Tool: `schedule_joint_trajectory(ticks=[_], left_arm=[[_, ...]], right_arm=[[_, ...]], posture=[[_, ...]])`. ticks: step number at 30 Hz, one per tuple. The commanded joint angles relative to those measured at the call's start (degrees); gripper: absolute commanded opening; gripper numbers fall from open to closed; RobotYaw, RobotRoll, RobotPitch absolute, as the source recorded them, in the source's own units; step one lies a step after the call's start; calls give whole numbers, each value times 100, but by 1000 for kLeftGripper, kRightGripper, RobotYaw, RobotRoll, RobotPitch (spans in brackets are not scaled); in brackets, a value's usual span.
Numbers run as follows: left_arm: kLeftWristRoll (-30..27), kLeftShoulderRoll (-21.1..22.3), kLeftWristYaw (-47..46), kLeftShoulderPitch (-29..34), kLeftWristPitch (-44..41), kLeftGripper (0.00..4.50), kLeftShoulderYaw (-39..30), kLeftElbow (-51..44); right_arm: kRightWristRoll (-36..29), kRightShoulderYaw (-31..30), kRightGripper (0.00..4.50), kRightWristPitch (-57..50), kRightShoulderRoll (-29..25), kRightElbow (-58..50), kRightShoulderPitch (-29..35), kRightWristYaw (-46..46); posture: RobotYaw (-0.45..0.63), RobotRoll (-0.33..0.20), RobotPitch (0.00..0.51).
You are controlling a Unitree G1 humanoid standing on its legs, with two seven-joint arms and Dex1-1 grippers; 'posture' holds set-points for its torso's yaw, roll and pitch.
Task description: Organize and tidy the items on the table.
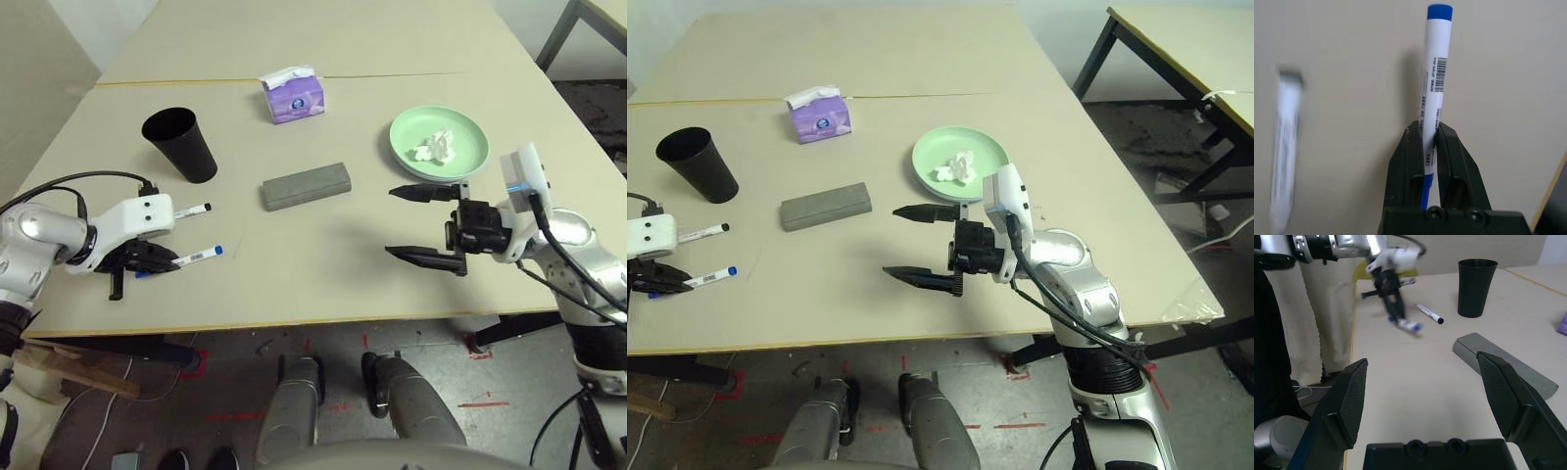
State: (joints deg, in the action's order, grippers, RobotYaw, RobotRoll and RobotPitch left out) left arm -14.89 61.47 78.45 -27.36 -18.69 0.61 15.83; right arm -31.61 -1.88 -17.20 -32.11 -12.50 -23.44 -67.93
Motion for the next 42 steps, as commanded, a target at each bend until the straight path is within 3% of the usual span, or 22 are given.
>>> schedule_joint_trajectory(ticks=[1, 7, 10, 18, 28, 35, 42], left_arm=[[-950, -209, -219, -534, -1095, 237, -737, -326], [-2120, -738, -1174, -1414, -2209, 237, -1948, -328], [-2344, -880, -1759, -1783, -2334, 237, -2408, -148], [-1649, -918, -2828, -1927, -933, 237, -2705, 1085], [-340, -1213, -3412, -2420, 1074, 237, -1932, 3171], [1, -1470, -3457, -2983, 1769, 237, -1709, 4276], [55, -1609, -3536, -3059, 2128, 237, -1755, 4732]], right_arm=[[40, -135, 4500, 20, 18, 70, 19, -33], [49, -177, 4500, 60, 14, 181, -29, -67], [58, -175, 4500, 73, 13, 255, -81, -83], [52, -153, 4500, 55, 27, 270, -117, -45], [15, -126, 4500, -28, 31, 179, -89, 96], [-20, -119, 4500, -84, 18, 12, 26, 236], [-15, -88, 4500, -115, -34, -50, 116, 312]], posture=[[-19, 0, 196], [-4, 0, 197], [-4, 0, 197], [8, 0, 189], [-13, 0, 194], [-45, 0, 205], [-50, 0, 212]])
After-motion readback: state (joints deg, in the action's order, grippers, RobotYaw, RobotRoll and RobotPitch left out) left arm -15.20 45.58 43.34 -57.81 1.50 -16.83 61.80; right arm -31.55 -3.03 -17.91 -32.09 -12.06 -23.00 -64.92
